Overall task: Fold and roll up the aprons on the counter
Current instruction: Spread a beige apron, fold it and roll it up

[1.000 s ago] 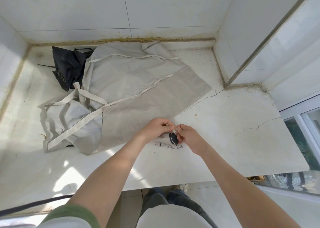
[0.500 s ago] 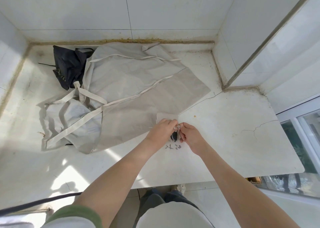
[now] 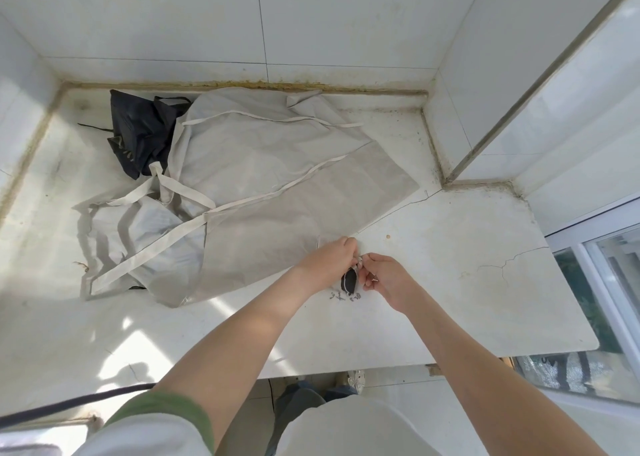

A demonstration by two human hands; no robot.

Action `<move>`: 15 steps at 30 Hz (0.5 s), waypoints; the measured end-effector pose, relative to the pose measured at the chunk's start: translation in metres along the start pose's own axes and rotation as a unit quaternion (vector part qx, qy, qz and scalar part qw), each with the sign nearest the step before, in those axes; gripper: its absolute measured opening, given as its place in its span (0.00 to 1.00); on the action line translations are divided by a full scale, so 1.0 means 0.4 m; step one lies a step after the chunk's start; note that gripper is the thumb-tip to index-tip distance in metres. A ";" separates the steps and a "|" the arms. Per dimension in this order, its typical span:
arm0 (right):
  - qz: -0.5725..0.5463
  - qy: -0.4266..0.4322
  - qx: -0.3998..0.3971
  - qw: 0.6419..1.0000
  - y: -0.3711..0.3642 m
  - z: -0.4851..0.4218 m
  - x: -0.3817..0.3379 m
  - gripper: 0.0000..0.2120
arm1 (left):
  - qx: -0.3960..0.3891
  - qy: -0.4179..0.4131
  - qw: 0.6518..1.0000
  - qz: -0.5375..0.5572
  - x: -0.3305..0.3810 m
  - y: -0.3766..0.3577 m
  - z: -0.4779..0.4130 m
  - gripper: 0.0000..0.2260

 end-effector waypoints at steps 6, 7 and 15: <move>0.028 0.014 0.016 0.999 -0.004 0.003 -0.007 0.18 | 0.066 0.008 0.995 -0.072 0.008 0.016 0.003 0.22; 0.034 0.011 0.017 0.999 -0.001 -0.001 -0.007 0.18 | 0.058 0.012 0.995 -0.078 0.001 0.006 0.002 0.19; -0.008 0.002 -0.011 1.000 -0.021 -0.004 -0.013 0.21 | 0.083 -0.024 0.996 -0.002 -0.007 0.005 0.037 0.09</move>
Point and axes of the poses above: each hand's wrist, its own z-axis away from the middle knuckle, its own y-axis out of the back of the hand, x = y × z, the point moved 7 cm from there along -z, towards the middle knuckle, and after that the axes turned 3 degrees about y, right-handed, at the moved point
